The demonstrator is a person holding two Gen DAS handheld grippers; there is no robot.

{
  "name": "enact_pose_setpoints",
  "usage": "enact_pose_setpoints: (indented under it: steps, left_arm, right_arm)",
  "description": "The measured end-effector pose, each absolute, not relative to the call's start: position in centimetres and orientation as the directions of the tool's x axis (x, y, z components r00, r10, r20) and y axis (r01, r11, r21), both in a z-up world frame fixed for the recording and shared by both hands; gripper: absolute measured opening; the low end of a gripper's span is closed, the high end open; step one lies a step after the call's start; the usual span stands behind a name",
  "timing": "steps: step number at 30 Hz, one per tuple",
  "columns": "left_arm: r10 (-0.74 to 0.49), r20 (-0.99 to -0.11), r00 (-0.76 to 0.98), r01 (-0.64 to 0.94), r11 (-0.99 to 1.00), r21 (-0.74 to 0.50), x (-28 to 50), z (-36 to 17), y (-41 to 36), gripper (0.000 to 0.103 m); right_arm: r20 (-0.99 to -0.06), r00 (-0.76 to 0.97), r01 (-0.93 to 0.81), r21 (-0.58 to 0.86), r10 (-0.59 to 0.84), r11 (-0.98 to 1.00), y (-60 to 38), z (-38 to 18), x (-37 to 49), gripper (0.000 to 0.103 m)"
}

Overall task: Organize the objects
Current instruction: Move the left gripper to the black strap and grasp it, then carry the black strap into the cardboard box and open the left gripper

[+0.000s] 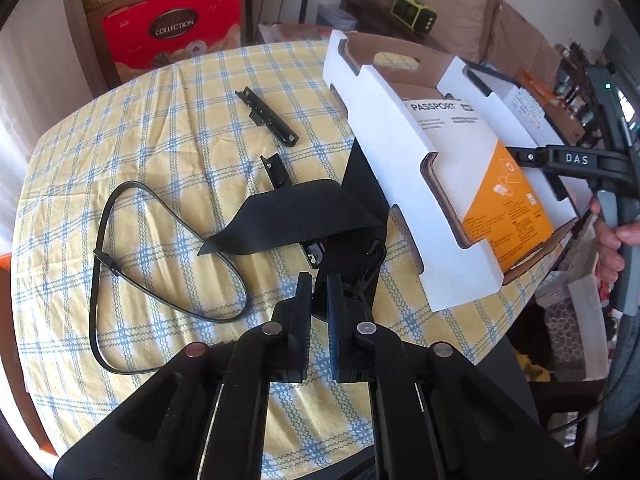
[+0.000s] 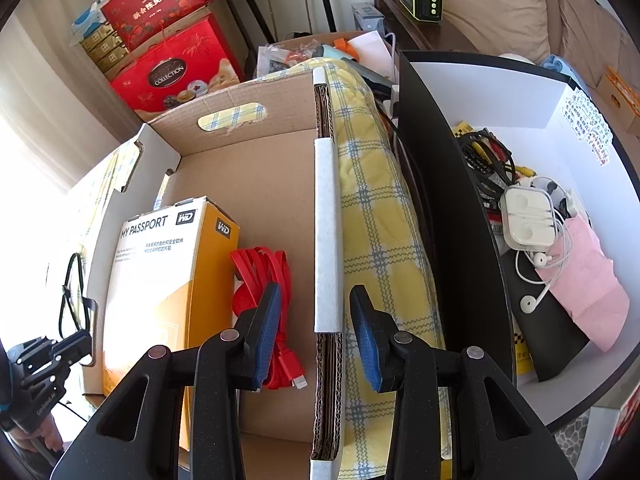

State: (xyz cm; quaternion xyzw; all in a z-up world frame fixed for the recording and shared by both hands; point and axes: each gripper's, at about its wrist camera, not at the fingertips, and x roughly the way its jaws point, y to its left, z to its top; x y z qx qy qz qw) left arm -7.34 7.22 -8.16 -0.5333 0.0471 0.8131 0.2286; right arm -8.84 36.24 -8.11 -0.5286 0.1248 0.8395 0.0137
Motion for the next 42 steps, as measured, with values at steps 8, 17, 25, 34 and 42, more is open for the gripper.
enact_pose_setpoints:
  steps: [8,17,25,34,42]
  left_arm:
    - [0.393,-0.874,-0.285,-0.305,-0.902,-0.306,-9.1,-7.7,6.6,0.057]
    - [0.488,-0.843,-0.224,-0.105,-0.873,-0.477,-12.2,-9.3,7.1,0.059]
    - [0.418,-0.859,-0.295,-0.053,-0.905,-0.422,-13.7,-10.0,8.3,0.017]
    - [0.499,-0.779,-0.381,-0.105,-0.860,-0.499,-12.6,-6.6,6.9,0.003]
    - [0.572,-0.682,-0.456,-0.206,-0.813,-0.544,-12.2,0.8,6.4,0.002]
  right_arm:
    - [-0.890,-0.441,-0.157,0.202,-0.114,-0.967,36.3,-8.2,-8.7,0.037]
    - [-0.889,-0.442,-0.161,0.207,-0.117,-0.965,36.4,-8.2,-8.7,0.037]
    - [-0.889,-0.441,-0.164,0.213,-0.121,-0.963,36.5,-8.5,-8.6,0.037]
    - [-0.888,-0.441,-0.163,0.220,-0.129,-0.962,36.7,-8.6,-8.6,0.037]
    - [-0.887,-0.443,-0.162,0.223,-0.131,-0.961,36.8,-8.5,-8.4,0.037]
